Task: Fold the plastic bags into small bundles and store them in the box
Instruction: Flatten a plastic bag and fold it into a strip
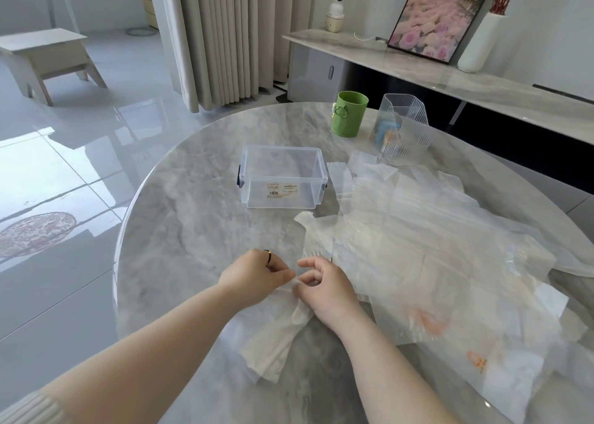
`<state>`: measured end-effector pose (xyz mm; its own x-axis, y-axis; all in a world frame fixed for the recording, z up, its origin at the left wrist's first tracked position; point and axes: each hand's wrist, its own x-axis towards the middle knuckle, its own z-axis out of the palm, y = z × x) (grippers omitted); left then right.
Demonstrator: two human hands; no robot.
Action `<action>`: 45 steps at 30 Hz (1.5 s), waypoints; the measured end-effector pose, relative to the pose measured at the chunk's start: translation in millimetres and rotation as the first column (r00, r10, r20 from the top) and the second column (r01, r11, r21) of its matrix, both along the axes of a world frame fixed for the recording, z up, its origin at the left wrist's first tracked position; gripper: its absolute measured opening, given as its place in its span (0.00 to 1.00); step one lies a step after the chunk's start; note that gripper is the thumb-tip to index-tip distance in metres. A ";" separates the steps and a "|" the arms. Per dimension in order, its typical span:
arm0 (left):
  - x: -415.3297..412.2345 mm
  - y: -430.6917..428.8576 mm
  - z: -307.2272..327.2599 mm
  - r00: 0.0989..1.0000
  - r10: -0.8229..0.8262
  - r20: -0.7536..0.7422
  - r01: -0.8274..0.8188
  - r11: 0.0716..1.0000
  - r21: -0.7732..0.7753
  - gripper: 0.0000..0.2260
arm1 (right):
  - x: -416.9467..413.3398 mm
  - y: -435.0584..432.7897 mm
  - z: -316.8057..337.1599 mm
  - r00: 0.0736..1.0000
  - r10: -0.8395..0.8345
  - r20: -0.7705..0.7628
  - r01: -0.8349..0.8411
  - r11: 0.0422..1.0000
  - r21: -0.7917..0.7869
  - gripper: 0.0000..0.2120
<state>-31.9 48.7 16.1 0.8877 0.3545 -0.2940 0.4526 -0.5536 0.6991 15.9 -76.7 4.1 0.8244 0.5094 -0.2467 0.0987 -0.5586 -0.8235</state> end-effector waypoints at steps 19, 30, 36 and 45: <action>-43.4 -34.8 6.2 0.976 -0.212 0.041 0.176 0.890 0.420 0.34 | -5.8 3.7 -10.8 0.982 -0.131 0.134 0.134 0.991 -0.017 0.15; -68.2 -24.8 1.0 0.937 -0.329 -0.116 0.334 0.750 0.572 0.32 | -12.3 -16.3 2.7 0.946 -0.038 0.322 0.086 0.987 -0.138 0.04; -73.7 -12.6 -20.0 0.911 -0.372 -0.179 0.390 0.636 0.665 0.29 | -21.7 -14.0 -10.6 0.747 0.095 0.658 0.128 0.950 -0.283 0.11; -72.7 -5.7 -33.3 0.849 -0.438 -0.295 0.512 0.546 0.663 0.31 | -17.0 -7.6 -30.1 0.578 0.102 0.810 0.299 0.897 -0.326 0.14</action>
<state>-104.6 43.0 -17.2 0.9732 0.0147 -0.2293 0.0105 -0.9998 -0.0196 -1.1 -84.3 -26.0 0.8161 0.4345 0.3810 0.5154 -0.8455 -0.1396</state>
